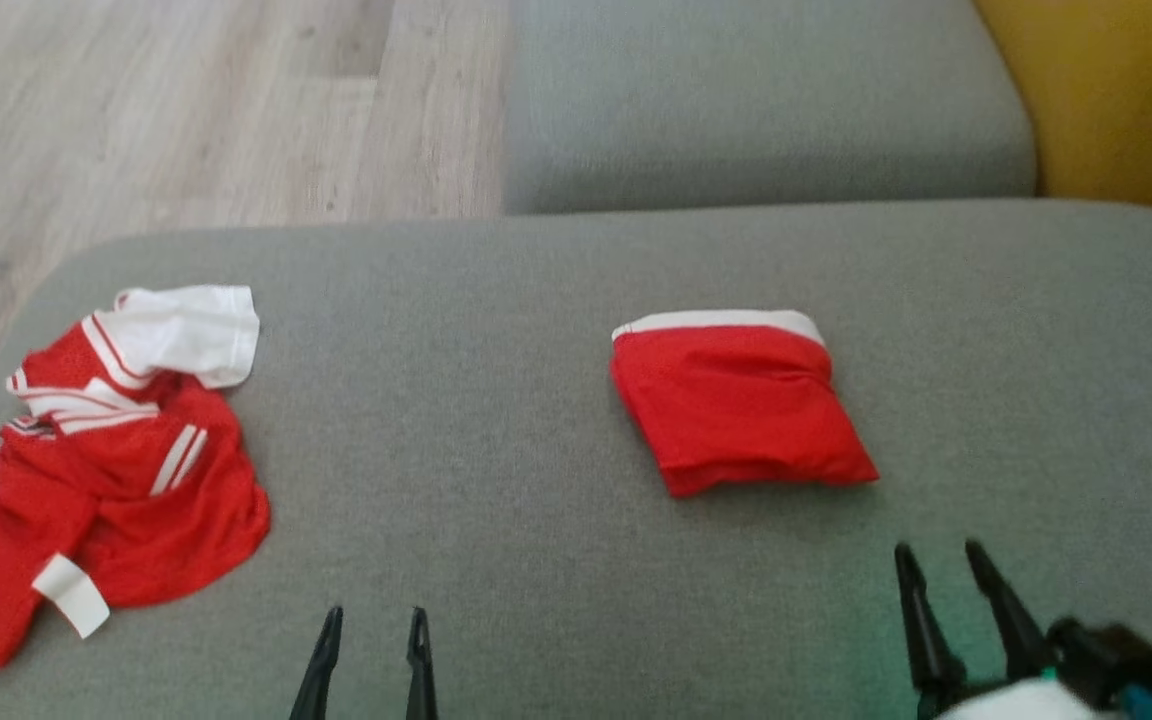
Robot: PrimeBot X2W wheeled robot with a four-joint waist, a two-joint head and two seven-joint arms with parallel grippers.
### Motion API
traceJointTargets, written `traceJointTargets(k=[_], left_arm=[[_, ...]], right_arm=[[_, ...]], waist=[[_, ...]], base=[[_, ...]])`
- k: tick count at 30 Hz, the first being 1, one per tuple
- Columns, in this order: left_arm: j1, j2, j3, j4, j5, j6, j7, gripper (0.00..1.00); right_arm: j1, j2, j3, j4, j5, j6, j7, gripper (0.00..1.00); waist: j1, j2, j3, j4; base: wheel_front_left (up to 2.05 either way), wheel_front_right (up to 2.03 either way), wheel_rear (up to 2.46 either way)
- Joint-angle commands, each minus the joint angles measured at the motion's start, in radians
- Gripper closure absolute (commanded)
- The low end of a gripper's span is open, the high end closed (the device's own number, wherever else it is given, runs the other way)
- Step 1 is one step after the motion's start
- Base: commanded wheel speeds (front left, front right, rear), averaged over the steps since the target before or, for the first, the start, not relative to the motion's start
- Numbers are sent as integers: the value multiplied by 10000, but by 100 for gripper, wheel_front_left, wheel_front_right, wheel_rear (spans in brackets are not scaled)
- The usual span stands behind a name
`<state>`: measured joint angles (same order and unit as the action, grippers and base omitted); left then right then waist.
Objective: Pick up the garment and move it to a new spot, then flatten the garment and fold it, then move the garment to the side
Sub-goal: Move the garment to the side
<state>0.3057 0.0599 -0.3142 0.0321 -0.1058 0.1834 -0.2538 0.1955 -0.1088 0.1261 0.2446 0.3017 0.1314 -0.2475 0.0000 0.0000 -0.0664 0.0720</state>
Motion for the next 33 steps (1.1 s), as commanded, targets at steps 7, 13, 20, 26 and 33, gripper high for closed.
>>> traceJointTargets(k=[7,13,20,26,33], left_arm=[[-1353,-95,-69,-357,-179,-90,-80,0],[-2164,-96,-305,-240,-301,-86,-80,0],[-2892,-96,-603,-154,-914,27,-80,0],[-3207,-96,-803,5,-1308,57,-80,0],[-3403,-96,-814,65,-1382,83,-80,0]], right_arm=[[-2441,-735,362,-442,688,-7,1283,0],[-4102,-1290,329,-365,2016,-7,3658,0],[-5493,-1661,-276,833,2645,-7,5626,0],[-5892,-1662,-112,1722,2587,-7,6092,0],[-5974,-1589,210,1987,2949,-7,6139,100]], waist=[[0,0,1515,226],[0,0,2273,423],[0,0,2817,771],[0,0,3145,942],[0,0,3264,906]], base=[[0,0,0],[0,0,0],[0,0,0],[0,0,0],[0,0,0]])
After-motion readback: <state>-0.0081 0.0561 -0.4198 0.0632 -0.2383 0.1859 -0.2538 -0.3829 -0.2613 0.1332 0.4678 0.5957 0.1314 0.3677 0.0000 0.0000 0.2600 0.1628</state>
